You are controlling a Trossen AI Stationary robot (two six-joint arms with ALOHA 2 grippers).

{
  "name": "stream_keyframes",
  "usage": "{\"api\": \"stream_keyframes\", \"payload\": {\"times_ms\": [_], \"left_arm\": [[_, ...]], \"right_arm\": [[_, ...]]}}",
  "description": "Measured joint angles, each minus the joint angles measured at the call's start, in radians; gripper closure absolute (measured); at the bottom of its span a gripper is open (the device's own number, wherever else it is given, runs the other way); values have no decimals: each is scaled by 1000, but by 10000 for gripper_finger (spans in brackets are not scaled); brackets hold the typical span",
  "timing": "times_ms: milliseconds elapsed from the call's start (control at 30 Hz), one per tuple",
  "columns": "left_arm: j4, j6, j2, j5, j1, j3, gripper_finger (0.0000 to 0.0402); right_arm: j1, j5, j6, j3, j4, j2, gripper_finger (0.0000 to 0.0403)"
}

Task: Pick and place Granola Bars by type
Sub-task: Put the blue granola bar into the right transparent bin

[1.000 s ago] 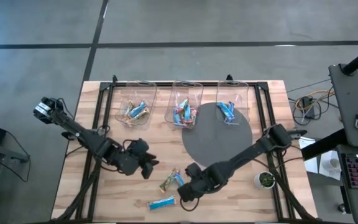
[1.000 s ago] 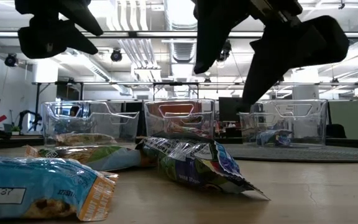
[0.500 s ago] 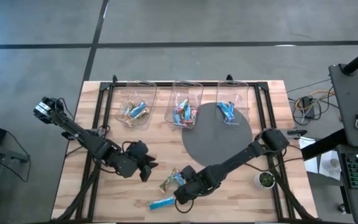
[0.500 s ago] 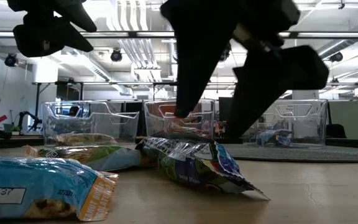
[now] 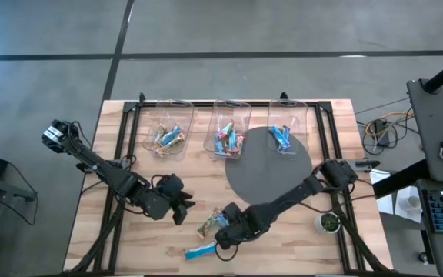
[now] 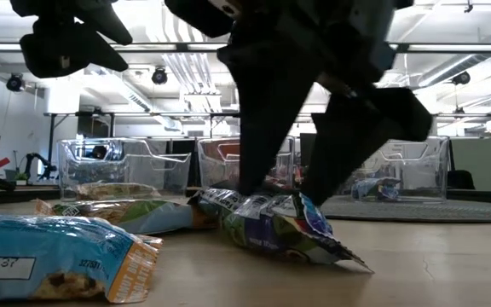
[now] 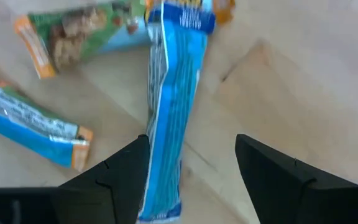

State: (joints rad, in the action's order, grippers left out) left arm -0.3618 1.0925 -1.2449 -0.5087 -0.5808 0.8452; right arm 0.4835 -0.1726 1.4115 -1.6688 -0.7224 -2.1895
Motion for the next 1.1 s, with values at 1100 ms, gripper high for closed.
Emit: {"api": "stream_keyframes", "payload": {"times_ms": [1100], "left_arm": [[7, 38, 0, -5, -3, -58, 271]], "right_arm": [[-20, 84, -151, 3, -98, -19, 330]]}}
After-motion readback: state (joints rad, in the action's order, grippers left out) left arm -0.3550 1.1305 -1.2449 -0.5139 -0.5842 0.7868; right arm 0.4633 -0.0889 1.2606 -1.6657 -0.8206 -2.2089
